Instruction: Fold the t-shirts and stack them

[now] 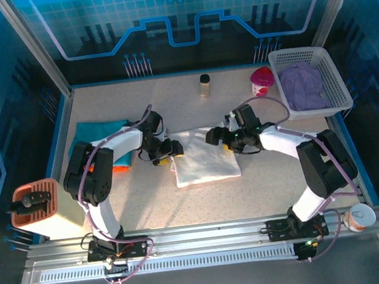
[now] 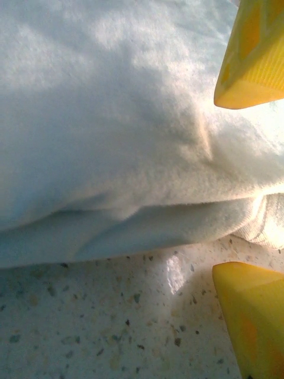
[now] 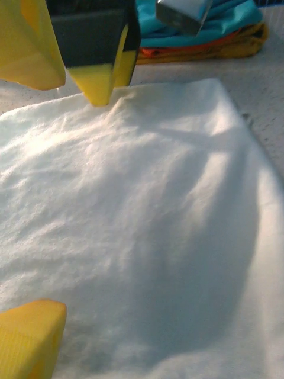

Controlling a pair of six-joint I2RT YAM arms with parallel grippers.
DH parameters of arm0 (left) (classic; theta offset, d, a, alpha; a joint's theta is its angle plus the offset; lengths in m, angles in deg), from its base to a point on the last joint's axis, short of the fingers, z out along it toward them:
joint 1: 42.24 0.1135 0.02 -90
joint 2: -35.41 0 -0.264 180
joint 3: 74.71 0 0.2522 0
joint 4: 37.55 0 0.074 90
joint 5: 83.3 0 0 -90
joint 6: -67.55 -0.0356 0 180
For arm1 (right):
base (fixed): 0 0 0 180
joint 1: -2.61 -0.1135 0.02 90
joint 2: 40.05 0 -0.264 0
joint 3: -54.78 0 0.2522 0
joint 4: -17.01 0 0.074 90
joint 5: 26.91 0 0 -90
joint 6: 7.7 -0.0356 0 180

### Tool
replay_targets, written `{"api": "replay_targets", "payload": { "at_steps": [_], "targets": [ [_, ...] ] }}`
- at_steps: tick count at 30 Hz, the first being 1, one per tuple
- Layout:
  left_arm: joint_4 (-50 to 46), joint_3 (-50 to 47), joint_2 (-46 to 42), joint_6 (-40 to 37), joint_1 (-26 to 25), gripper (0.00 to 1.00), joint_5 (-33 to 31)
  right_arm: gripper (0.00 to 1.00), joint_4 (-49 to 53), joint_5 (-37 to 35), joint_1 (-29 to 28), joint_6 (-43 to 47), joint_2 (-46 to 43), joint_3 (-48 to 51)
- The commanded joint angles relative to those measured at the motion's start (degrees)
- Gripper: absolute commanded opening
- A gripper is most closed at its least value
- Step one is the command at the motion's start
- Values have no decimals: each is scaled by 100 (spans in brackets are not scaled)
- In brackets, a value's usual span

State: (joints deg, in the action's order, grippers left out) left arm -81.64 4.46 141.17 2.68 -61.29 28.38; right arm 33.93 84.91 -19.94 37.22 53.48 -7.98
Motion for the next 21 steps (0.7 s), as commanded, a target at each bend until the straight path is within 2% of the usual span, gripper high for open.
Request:
{"api": "replay_targets", "payload": {
  "at_steps": [1,9,15,21],
  "targets": [
    [260,-212,-40,18,-63,70,314,92,-440,-22,-92,-219,213,187],
    [509,-160,257,139,-92,71,966,91,-817,75,-92,-470,443,320],
    [402,6,454,162,-209,67,943,90,-964,132,-90,-597,494,356],
    [871,-171,464,600,-292,62,991,90,-1198,249,-92,-805,533,412]
  ]
}}
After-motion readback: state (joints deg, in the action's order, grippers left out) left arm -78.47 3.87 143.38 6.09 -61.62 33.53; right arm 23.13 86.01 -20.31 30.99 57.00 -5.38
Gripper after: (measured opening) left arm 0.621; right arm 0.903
